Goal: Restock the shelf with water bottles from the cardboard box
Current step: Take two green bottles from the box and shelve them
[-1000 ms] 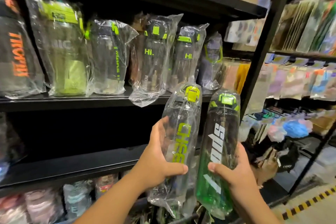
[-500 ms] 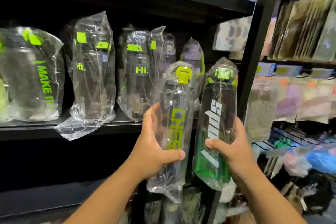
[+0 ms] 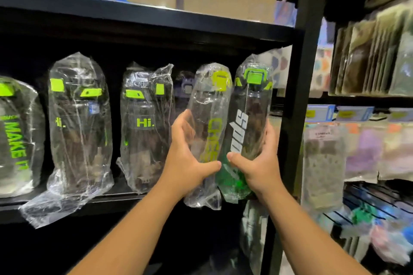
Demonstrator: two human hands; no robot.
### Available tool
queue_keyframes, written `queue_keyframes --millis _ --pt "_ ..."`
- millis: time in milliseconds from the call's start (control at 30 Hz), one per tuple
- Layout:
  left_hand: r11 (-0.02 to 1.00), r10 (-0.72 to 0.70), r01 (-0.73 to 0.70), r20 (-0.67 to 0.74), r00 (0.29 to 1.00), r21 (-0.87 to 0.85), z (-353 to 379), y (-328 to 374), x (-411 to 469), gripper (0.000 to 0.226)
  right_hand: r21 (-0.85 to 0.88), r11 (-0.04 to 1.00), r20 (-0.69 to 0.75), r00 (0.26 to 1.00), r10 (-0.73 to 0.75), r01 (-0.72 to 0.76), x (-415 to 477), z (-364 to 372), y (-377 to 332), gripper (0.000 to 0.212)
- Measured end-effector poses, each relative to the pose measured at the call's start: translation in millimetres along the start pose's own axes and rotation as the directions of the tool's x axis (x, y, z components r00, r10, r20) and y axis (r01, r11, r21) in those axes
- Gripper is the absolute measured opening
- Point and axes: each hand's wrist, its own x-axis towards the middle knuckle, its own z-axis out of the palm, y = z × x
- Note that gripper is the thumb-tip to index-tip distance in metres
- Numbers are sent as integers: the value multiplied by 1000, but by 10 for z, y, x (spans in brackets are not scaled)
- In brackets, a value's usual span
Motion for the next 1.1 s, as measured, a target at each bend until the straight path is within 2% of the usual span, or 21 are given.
queue_keyframes --millis 133,233,333,567,700,900,1100 --pt "999 -45 46 -59 997 16 57 -107 14 120 -41 995 63 993 95 -93 12 61 144 118" --pt "996 -84 85 -57 995 20 67 -140 36 113 -44 988 102 983 151 -147 54 54 208 103" --pt "990 -113 116 -38 993 76 91 -185 17 108 -152 979 77 986 147 -134 65 54 279 96" --pt "964 -208 224 -125 970 140 188 -301 0 94 -108 975 63 977 203 -196 55 111 272 101" --pt "958 -205 231 -155 966 169 254 -279 -6 95 -90 971 65 972 228 -222 39 133 289 84" --pt "961 -210 231 -141 967 152 292 -281 46 97 -109 969 71 971 230 -222 14 191 272 99" --pt "963 -219 236 -132 967 133 318 -298 45 99 -146 965 112 965 237 -220 19 182 272 92"
